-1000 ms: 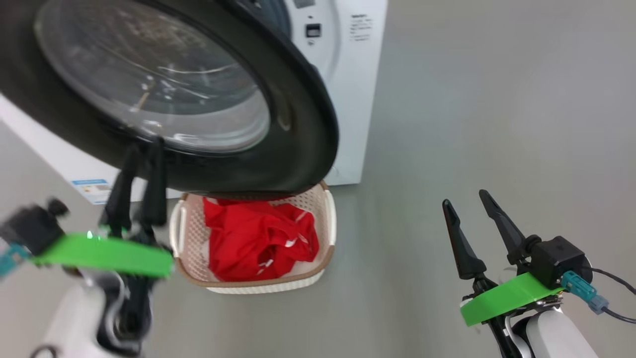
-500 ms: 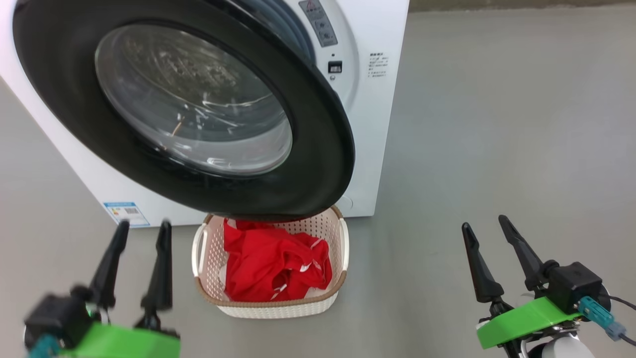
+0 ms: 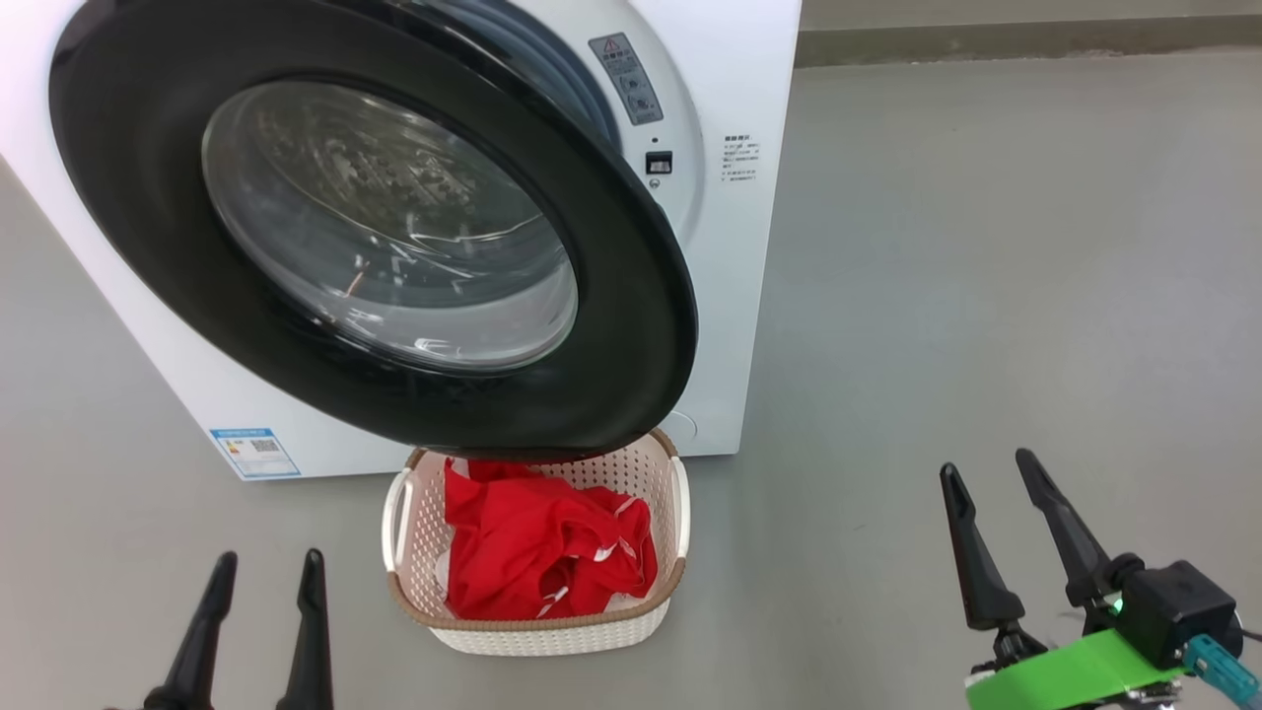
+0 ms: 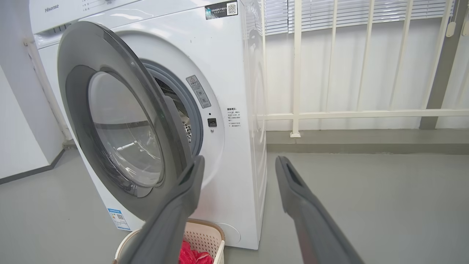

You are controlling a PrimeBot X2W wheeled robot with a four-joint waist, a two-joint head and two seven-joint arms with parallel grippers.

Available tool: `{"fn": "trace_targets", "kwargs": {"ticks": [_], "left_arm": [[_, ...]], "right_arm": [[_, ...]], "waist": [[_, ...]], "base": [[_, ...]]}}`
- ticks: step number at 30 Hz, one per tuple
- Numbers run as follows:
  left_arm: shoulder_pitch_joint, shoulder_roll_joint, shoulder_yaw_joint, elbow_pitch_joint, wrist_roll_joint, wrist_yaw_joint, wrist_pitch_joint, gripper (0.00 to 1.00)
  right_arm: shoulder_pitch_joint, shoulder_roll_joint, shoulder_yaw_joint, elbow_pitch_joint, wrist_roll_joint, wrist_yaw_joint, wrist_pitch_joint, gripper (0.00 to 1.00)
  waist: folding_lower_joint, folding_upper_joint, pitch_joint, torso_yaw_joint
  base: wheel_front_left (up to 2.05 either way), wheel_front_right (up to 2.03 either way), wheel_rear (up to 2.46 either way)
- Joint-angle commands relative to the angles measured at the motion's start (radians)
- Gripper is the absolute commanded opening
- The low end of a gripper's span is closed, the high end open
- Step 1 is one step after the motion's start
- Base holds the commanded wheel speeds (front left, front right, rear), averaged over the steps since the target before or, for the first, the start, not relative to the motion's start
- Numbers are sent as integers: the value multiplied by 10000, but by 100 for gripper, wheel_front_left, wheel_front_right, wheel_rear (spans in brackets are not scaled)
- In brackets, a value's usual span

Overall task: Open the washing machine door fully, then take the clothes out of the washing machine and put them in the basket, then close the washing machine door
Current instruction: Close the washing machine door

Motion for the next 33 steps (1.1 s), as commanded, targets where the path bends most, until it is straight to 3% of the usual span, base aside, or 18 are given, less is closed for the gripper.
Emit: {"fn": "trace_targets", "kwargs": {"ticks": [1,16,17,20,27,33], "left_arm": [[-129,8,420,-293,155,-111,-90,100],[-171,-405,600,-92,732,-553,-91,100],[-167,-419,612,-95,753,-570,-91,100],[-152,-454,574,-82,902,-602,-91,100],[-297,-537,310,-30,1068,-670,-91,100],[-629,-579,89,-36,1104,-743,-91,100]], "right_arm": [[-35,-39,183,-312,-100,48,-63,100],[-54,-39,316,-188,-143,48,-63,100],[-101,-39,338,-147,-139,48,-63,58],[-317,-39,553,86,-262,48,-63,0],[-1448,-137,1237,1168,-88,48,-63,0],[-3379,-529,2642,2731,488,48,167,0]], "waist": [[0,0,-36,11],[0,0,-53,120],[0,0,-51,135],[0,0,-40,208],[0,0,140,538],[0,0,602,981]], "base": [[0,0,0],[0,0,0],[0,0,0],[0,0,0],[0,0,0],[0,0,0]]}}
